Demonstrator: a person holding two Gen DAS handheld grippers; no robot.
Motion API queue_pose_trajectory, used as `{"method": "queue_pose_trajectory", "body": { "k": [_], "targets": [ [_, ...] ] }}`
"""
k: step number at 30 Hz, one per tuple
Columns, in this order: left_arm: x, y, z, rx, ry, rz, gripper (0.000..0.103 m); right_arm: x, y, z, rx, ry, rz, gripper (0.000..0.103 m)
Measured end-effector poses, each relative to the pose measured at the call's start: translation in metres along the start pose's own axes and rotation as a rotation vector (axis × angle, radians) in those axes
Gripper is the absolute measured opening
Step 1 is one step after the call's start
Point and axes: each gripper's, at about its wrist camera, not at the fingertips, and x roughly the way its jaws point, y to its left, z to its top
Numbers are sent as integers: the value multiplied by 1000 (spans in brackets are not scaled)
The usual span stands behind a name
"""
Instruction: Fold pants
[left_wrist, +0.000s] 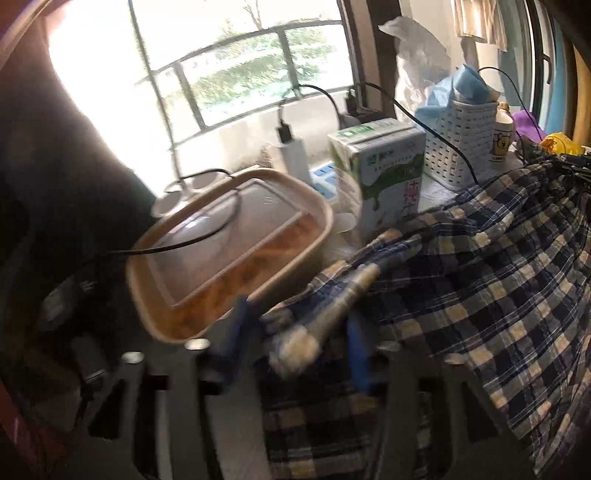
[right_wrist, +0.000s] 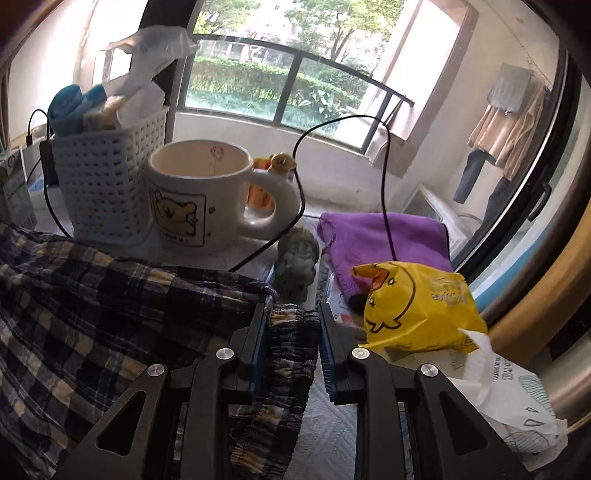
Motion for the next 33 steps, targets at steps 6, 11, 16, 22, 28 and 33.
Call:
{"method": "queue_pose_trajectory", "body": {
  "k": [6,11,16,22,28,33],
  "targets": [
    [-42,6,-22,-23,-32,-15,66,-27,-7,-1,16,-43,50,79],
    [-67,6,-55,-40,-5,-34,69,-74,-7,-21,-17,-67,106,79],
    [-87,8,-99,-128,39,-105,71,-125,-9,-62,-36,-39,200,79],
    [-99,0,-143,-204,90,-200,74,-160,2,-118,-38,25,262,79],
    [-106,-10,-167,-208,122,-260,74,-168,19,-154,-48,74,291,79],
    [-106,-22,-176,-193,123,-279,74,-158,28,-169,-28,99,297,60]
  ]
}}
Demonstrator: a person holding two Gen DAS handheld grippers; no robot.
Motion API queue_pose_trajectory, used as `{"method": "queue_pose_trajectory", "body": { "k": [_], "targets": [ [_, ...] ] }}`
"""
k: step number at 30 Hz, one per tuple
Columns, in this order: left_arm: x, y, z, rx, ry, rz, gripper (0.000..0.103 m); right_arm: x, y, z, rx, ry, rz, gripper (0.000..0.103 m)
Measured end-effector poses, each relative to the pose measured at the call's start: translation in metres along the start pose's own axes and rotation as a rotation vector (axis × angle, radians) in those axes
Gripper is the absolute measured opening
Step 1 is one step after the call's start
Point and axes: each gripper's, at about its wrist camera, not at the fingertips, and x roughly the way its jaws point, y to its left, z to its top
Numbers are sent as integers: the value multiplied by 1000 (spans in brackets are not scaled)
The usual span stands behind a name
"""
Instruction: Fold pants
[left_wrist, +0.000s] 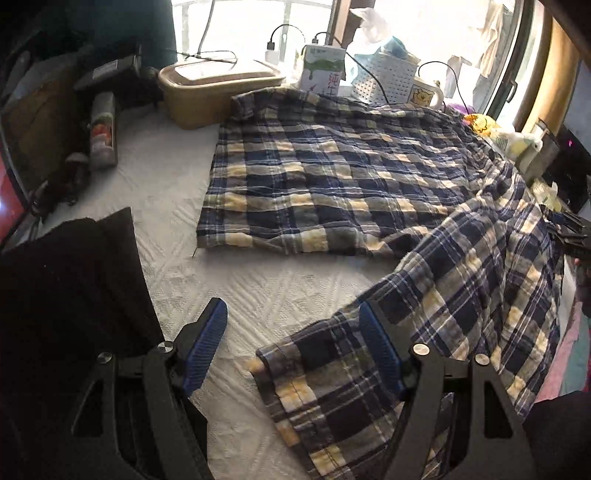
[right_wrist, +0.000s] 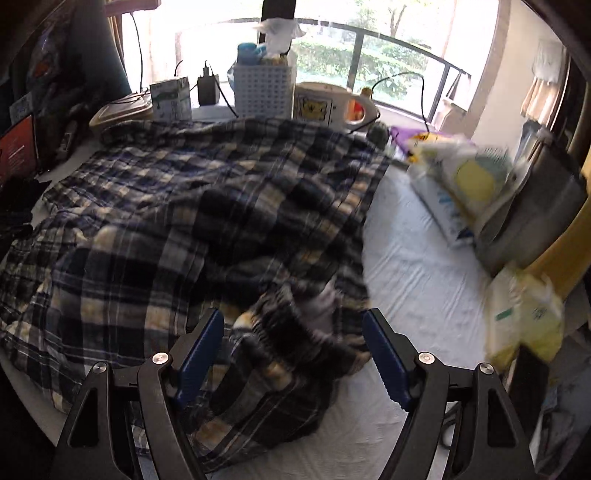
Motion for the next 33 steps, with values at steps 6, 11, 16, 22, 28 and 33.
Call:
{"method": "queue_pose_trajectory", "body": {
  "k": [6,11,16,22,28,33],
  "targets": [
    [-6,-16,-14,43,-15,-45,56,-13,9,-7,-23,-12,-20,20],
    [-14,-13,-9,40,-72,16,2,-47,13,-1,-10,-97,-30,16],
    [-36,5,24,18,-192,81,0,-97,13,16,17,-223,-25,15],
    [-31,8,48,59,-140,42,1,-117,-4,11,36,-240,-104,15],
    [-15,0,11,53,-46,-19,73,-71,-39,-33,137,-76,-139,15],
    [-6,-2,-14,11,-5,-53,73,-53,-44,-57,193,-29,-115,15]
  ]
}}
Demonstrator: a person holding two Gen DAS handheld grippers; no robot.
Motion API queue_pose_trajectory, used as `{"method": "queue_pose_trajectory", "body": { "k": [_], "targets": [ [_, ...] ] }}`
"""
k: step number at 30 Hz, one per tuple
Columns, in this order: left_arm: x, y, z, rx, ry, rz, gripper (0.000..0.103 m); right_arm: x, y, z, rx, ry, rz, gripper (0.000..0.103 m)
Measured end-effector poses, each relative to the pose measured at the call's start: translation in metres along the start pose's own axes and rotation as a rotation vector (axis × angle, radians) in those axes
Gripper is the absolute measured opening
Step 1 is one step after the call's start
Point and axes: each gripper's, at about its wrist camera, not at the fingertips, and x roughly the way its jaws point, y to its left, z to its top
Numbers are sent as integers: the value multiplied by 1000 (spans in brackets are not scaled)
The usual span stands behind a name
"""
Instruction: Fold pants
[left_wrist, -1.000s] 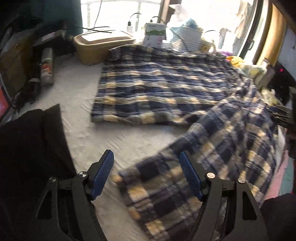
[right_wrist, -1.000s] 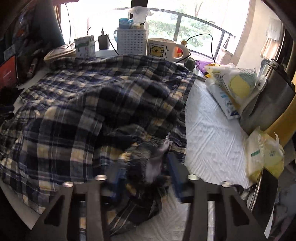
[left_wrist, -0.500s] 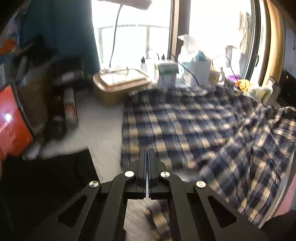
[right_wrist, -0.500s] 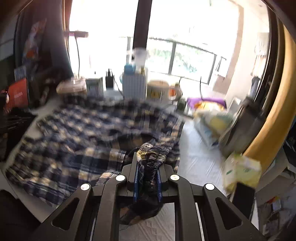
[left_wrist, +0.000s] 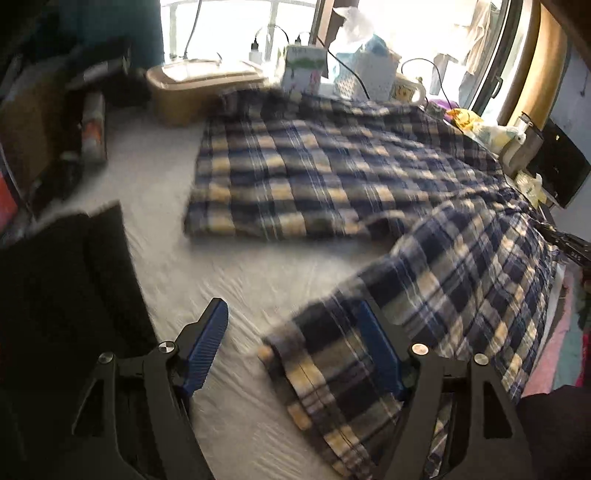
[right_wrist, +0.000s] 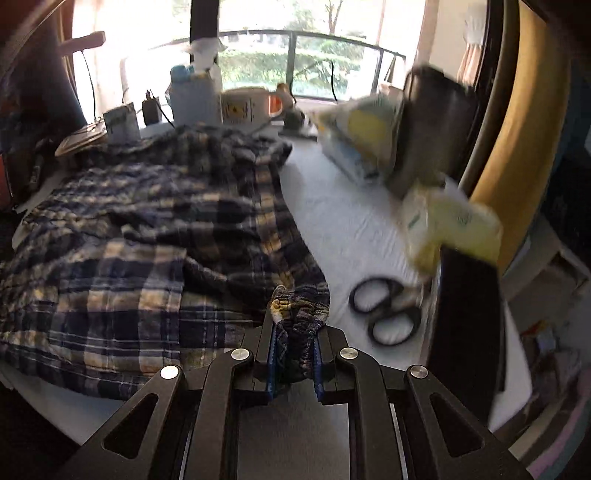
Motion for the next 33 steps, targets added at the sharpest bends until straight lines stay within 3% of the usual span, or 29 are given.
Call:
{"method": "queue_pose_trajectory", "body": {
  "k": [3,4,6,7,9,19,26,29,30,32,33],
  "targets": [
    [1,-8,-4,28,-28,23,68,1,0,0,6,0,4,15],
    [0,-12,-5,33,-43,30,46,2,0,1,5,1,5,15],
    [1,-18,-5,54,-45,38,12,3,0,1,0,0,8,15],
    [3,-21,-5,63,-41,29,5,3,1,1,-2,-1,9,15],
    [2,-24,-3,67,-54,50,2,2,2,0,-3,-4,15,15],
    [-28,1,44,54,-202,124,1,-32,20,11,8,-83,92,15],
    [-30,18,63,83,-244,200,1,-44,36,11,7,-94,136,15],
    [-9,39,67,27,-212,162,3,-21,40,5,15,-46,130,15],
    [-4,42,67,15,-183,156,6,-12,40,3,10,-32,114,15],
    [-3,43,62,16,-141,135,26,-1,41,0,8,-21,91,15],
    [-8,42,57,21,-146,124,51,1,41,-1,14,-23,91,15]
  ]
}}
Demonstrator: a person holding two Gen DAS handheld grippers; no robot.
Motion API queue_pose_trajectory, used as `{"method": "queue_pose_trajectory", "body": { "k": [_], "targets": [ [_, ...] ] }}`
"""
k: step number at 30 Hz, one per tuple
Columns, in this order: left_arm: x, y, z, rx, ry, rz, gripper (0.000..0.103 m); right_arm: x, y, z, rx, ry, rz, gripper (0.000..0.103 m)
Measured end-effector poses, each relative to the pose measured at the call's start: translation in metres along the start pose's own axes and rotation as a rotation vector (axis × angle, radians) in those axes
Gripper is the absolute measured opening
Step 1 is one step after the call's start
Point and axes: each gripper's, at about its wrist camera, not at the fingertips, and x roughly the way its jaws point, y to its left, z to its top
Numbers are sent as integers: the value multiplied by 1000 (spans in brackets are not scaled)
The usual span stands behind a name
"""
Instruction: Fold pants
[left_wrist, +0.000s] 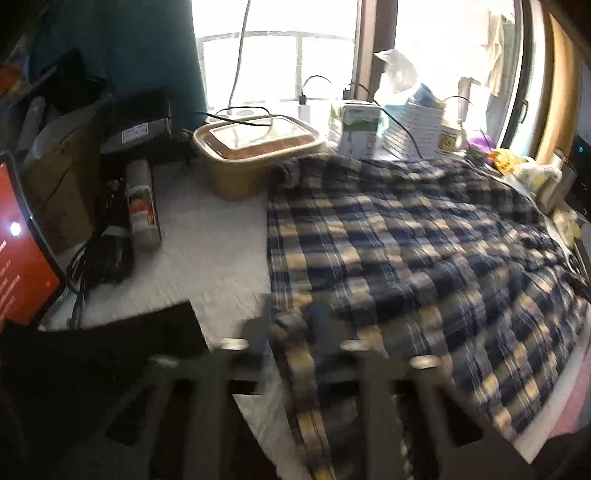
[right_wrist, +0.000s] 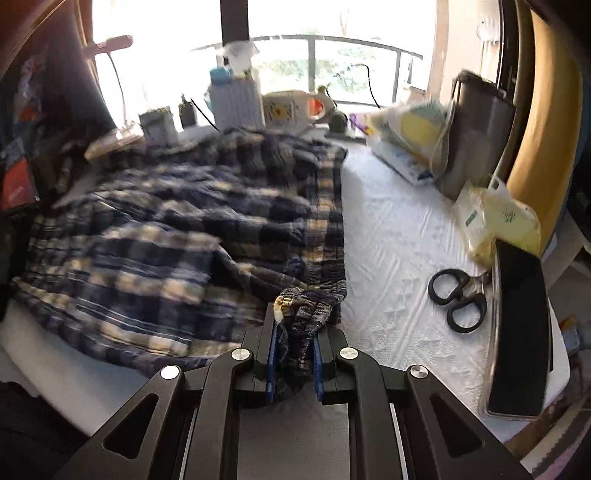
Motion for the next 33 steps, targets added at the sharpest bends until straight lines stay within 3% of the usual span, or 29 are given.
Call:
{"method": "queue_pose_trajectory", "body": {
  "k": [1,2,7,13,17,18,19,20,24,33],
  "targets": [
    [-9,-2,-7,2,-5,-14,70,-1,-1,0,4,-9,0,15],
    [-18,-3,-15,2,-6,-34,73,-1,-2,0,4,-12,-2,15],
    [-52,-14,-61,30,55,-111,74,-6,-5,-4,7,-12,-4,15],
    [-61,-34,-117,53,152,-194,74,-14,-3,-9,-1,-13,-11,15],
    [-58,-42,-121,62,87,-176,73,-16,0,-8,-7,-20,-15,15],
    [-56,-43,-119,51,81,-186,53,-16,0,-7,-9,-22,-15,15],
    [-55,-44,-117,51,79,-186,19,-18,1,-7,-12,-30,-14,15],
    [-53,-44,-114,44,95,-192,6,-20,2,-6,-15,-37,-15,15],
    [-70,-40,-104,-4,54,-237,3,-37,6,-3,-33,-79,-24,15],
    [-159,-26,-68,-58,-132,-327,3,-94,11,9,-55,-193,-16,15]
  ]
}}
